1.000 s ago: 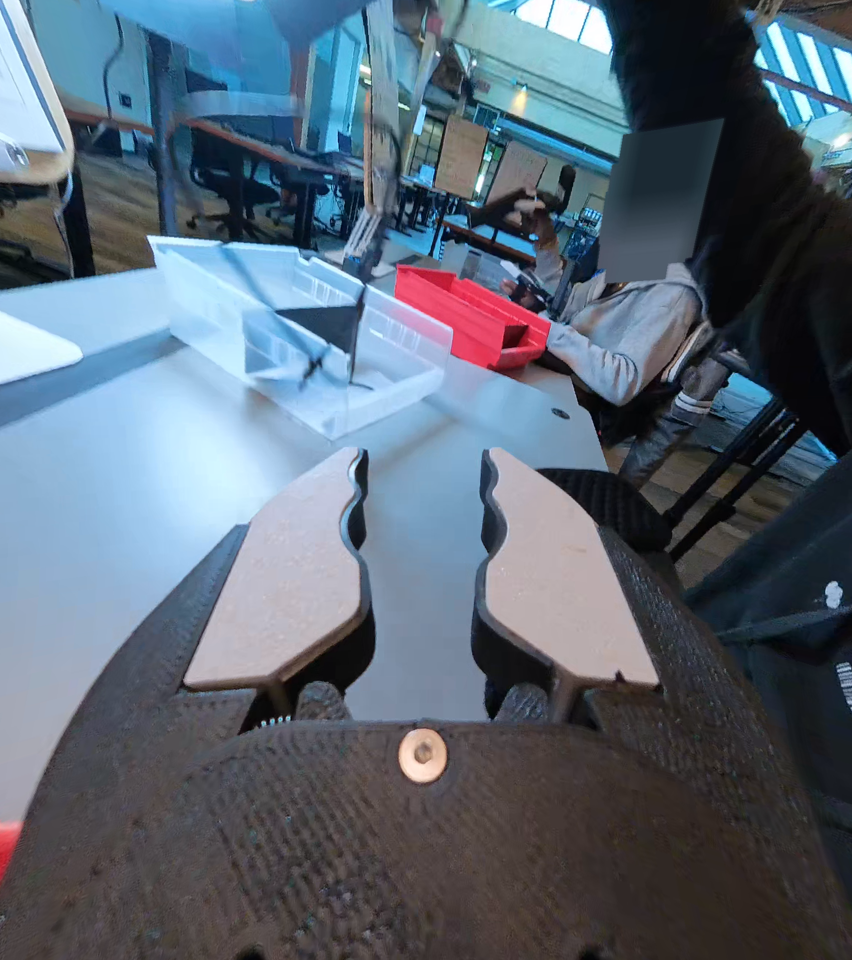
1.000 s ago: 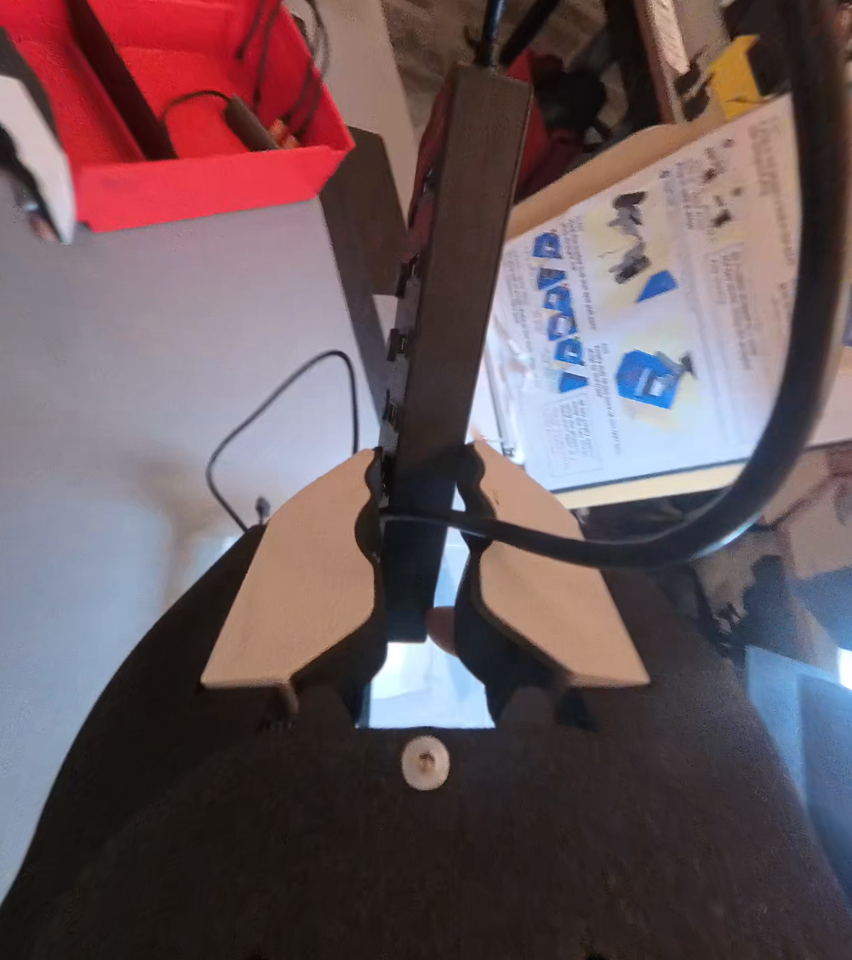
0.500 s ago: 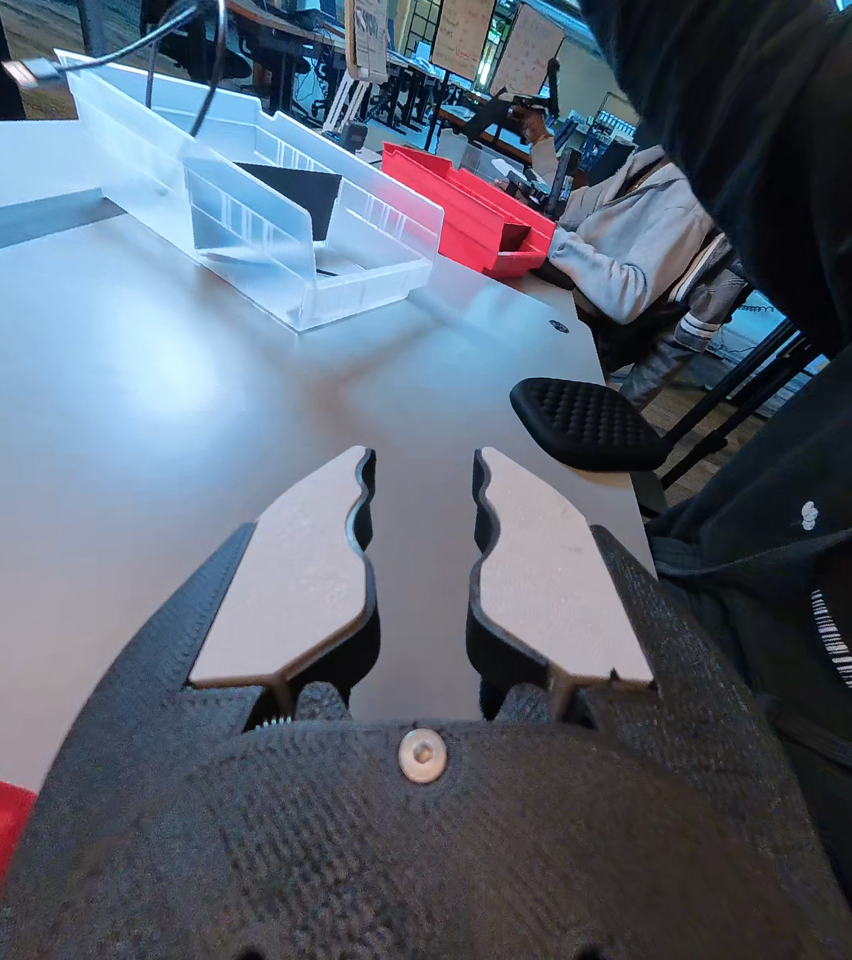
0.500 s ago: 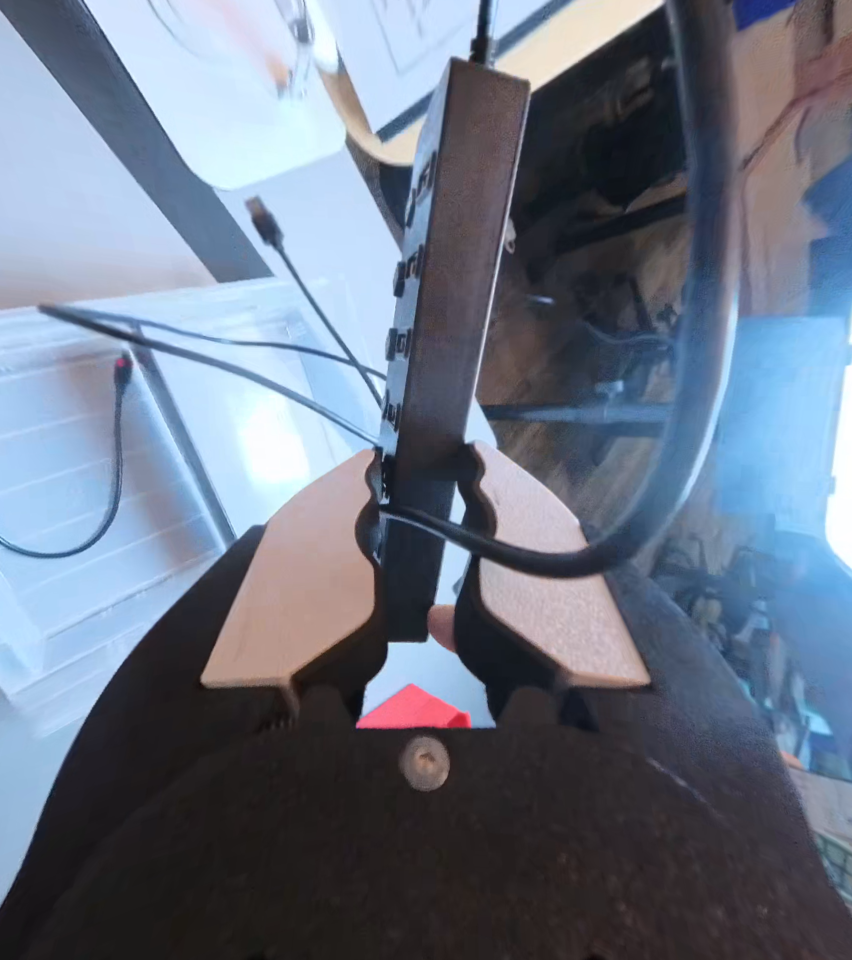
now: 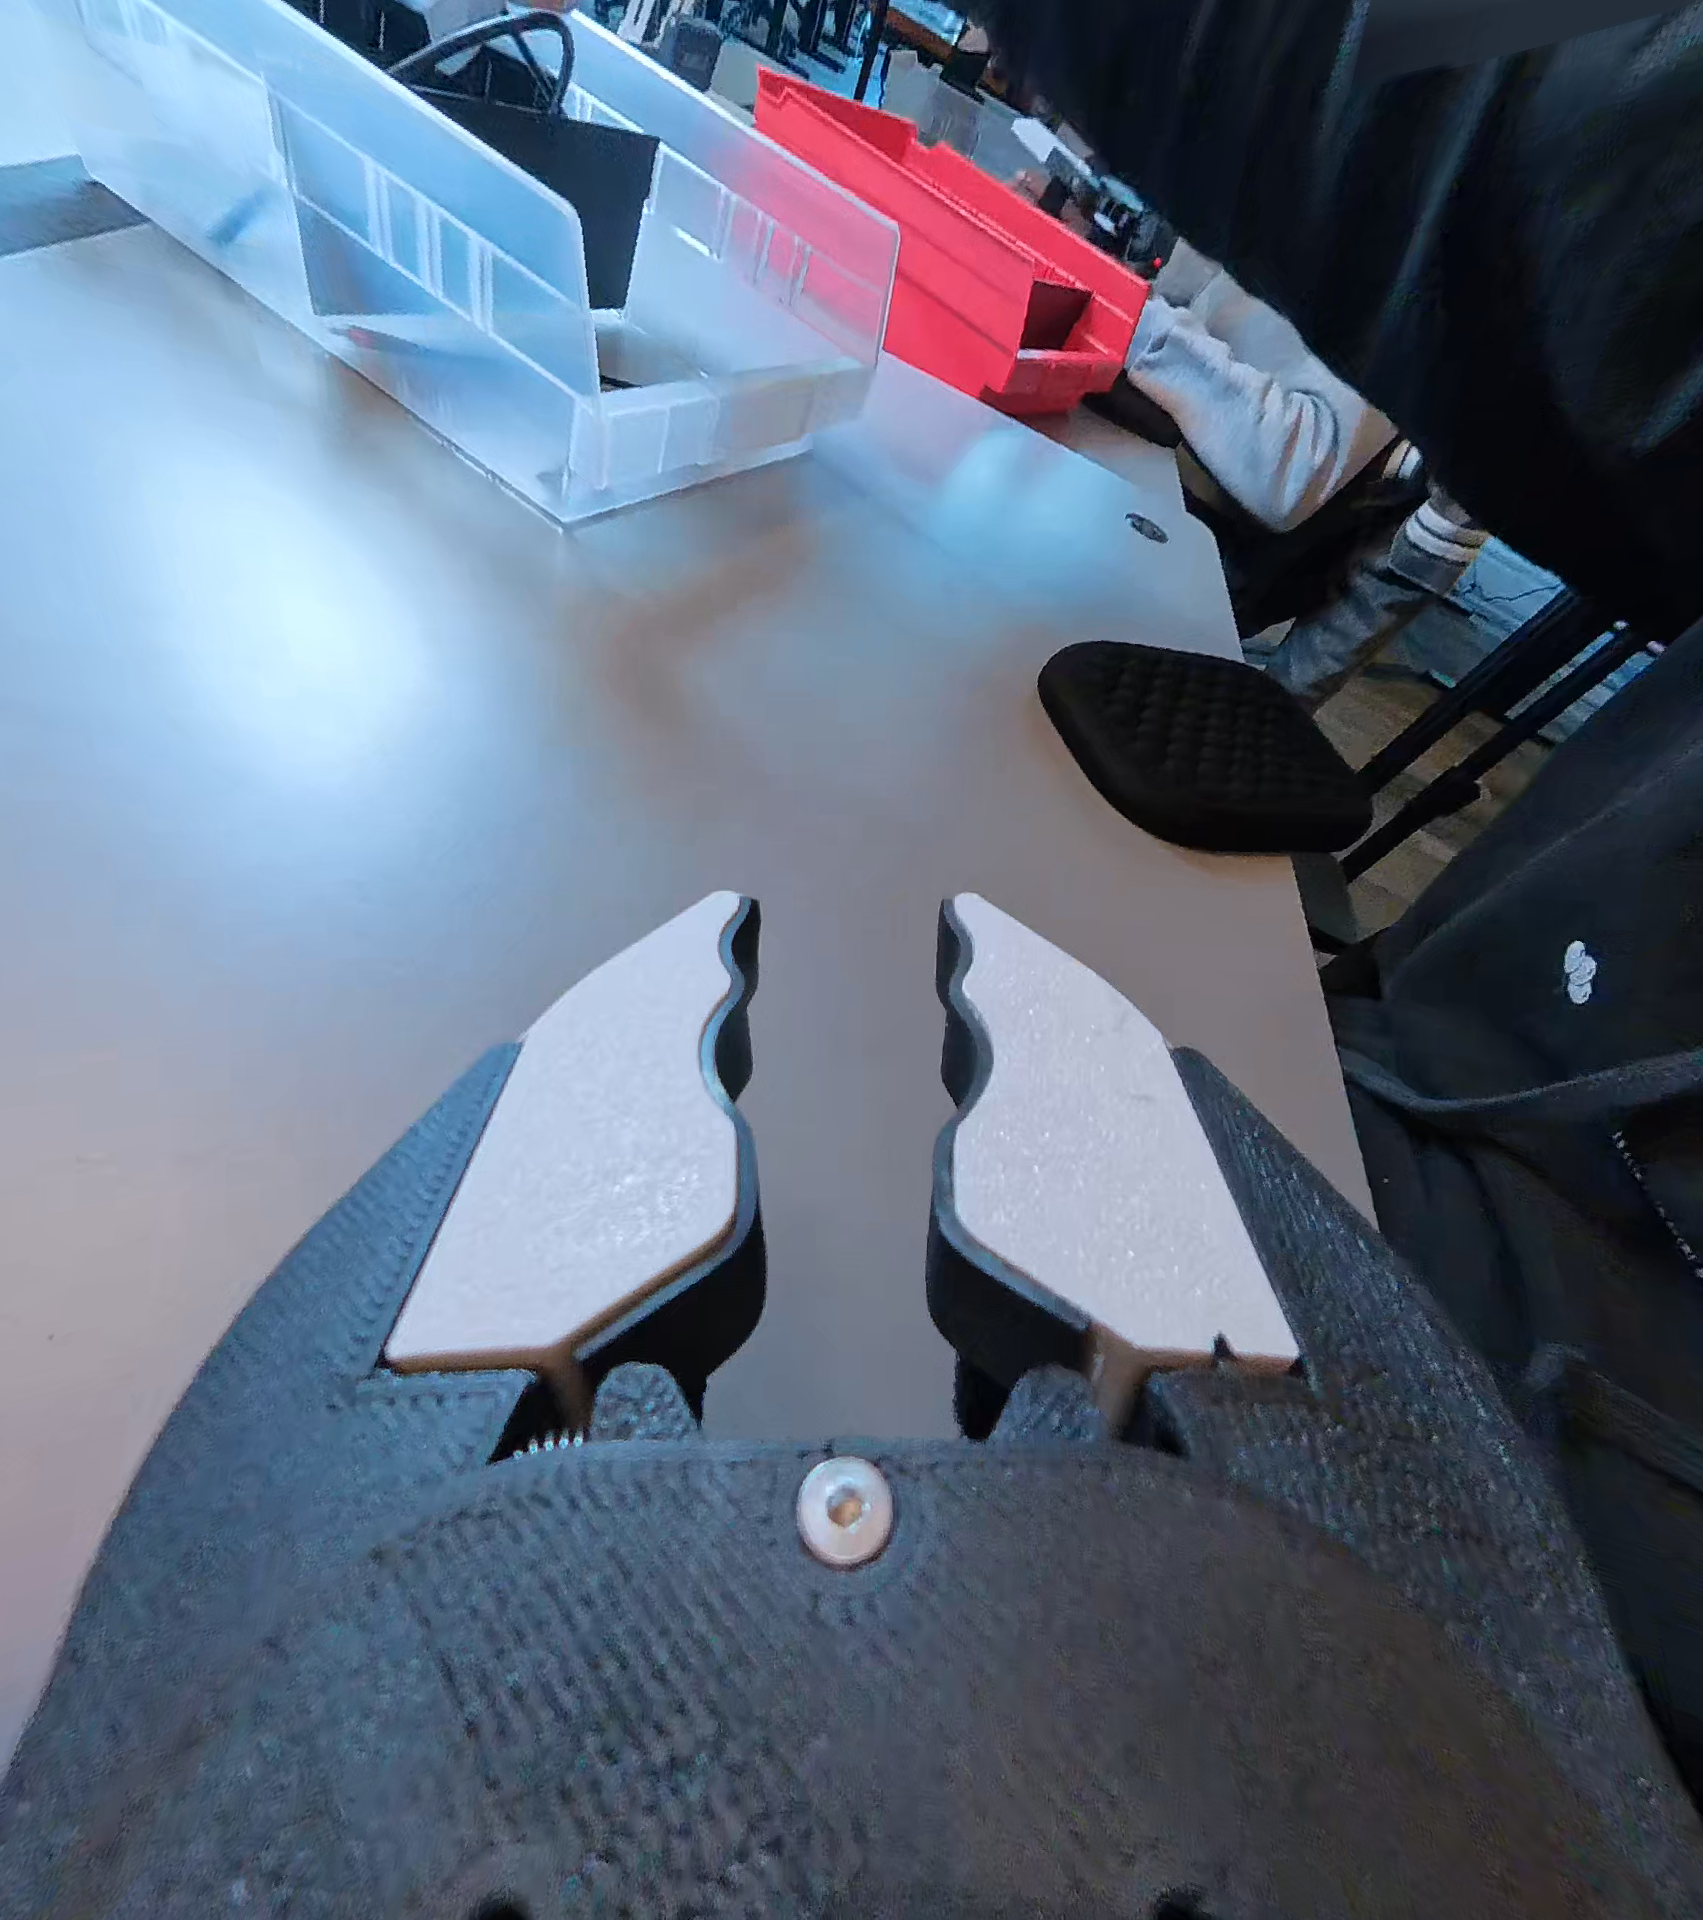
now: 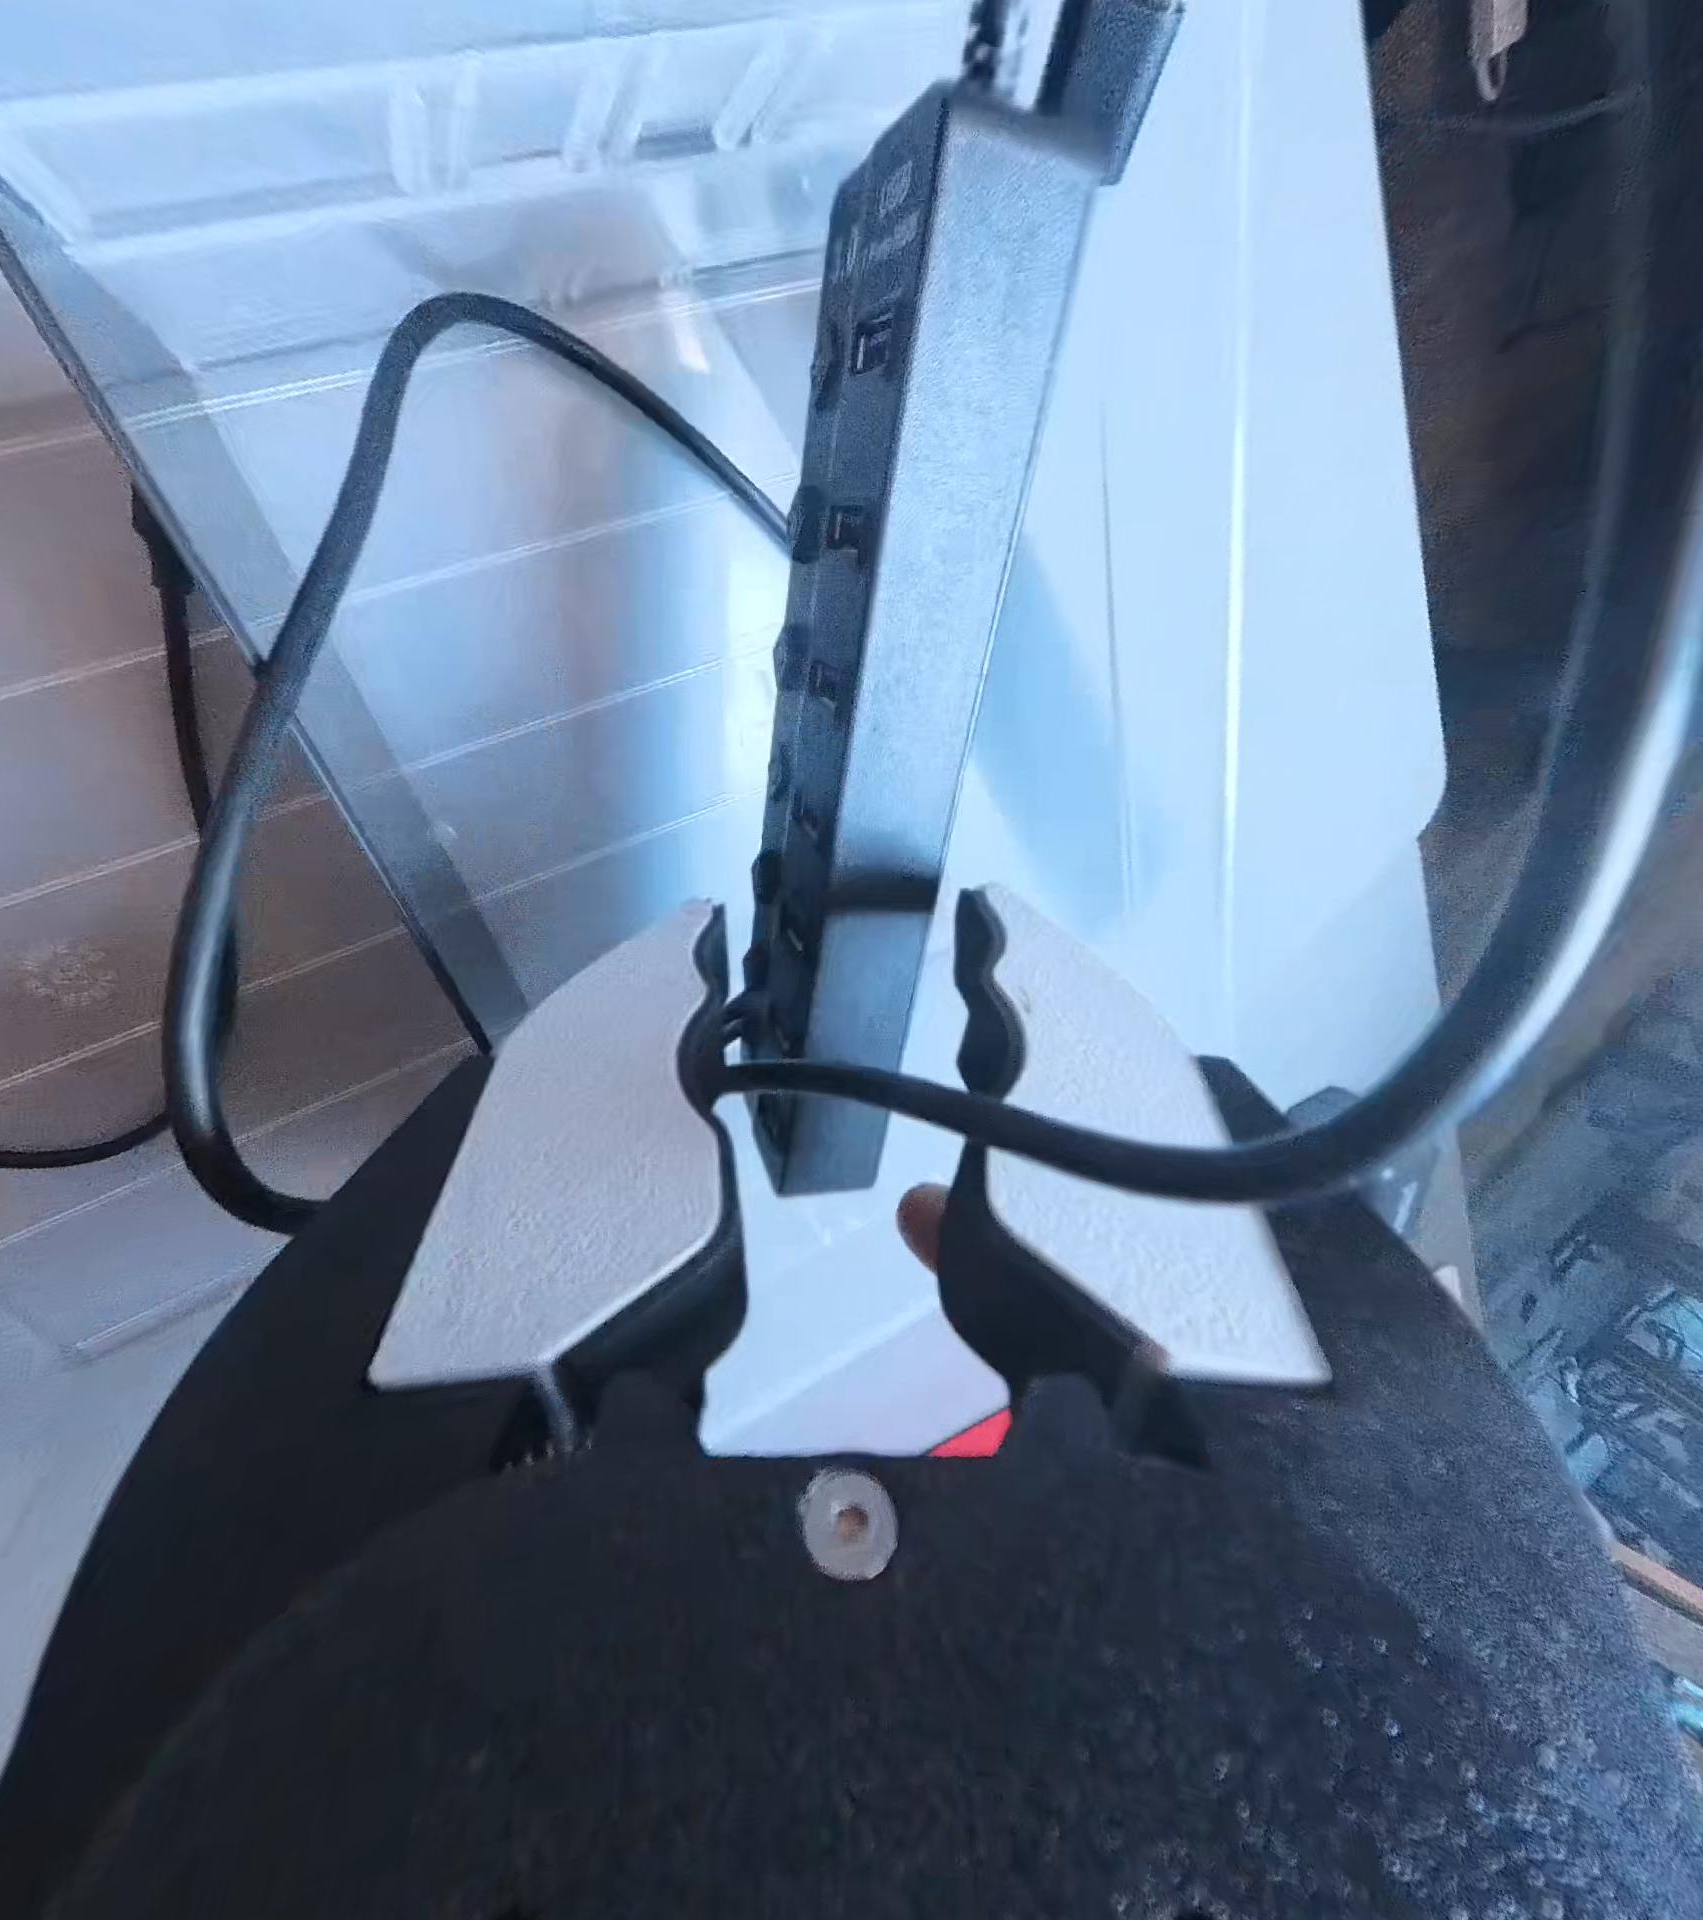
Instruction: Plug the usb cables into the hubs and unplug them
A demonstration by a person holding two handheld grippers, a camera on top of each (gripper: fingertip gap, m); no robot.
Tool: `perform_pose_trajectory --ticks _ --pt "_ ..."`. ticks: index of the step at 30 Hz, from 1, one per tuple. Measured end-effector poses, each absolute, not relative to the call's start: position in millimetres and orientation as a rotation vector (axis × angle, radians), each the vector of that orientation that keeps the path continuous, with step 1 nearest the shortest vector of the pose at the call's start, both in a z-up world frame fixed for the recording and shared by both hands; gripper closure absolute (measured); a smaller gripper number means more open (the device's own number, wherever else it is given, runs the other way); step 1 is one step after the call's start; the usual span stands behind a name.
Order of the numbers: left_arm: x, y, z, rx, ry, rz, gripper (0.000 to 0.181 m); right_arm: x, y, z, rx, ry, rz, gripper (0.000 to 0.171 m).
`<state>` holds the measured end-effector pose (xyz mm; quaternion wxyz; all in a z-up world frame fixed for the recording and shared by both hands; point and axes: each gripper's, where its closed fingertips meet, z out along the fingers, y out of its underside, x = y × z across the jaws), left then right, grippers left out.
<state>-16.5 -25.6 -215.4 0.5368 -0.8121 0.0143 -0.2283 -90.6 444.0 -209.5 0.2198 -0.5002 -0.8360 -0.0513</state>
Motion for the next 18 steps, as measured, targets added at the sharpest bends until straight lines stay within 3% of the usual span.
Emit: perform_pose_trajectory --ticks 4,9,13,18 --pt "-17 -26 -218 -1.943 0.042 -0.543 0.149 -79 445 -170 -1.485 -2.302 -0.062 0.099" --pt "-16 -25 -222 -1.969 0.057 -0.510 0.149 -81 434 -98 -1.399 -2.178 0.086 0.105" --pt "-21 -25 -220 -1.975 0.051 -0.442 0.148 -98 370 -50 -1.203 -1.993 0.391 0.111" --pt "-36 -30 -201 -1.916 -0.008 -0.327 0.145 -72 250 -54 -1.098 -1.773 0.896 0.117"
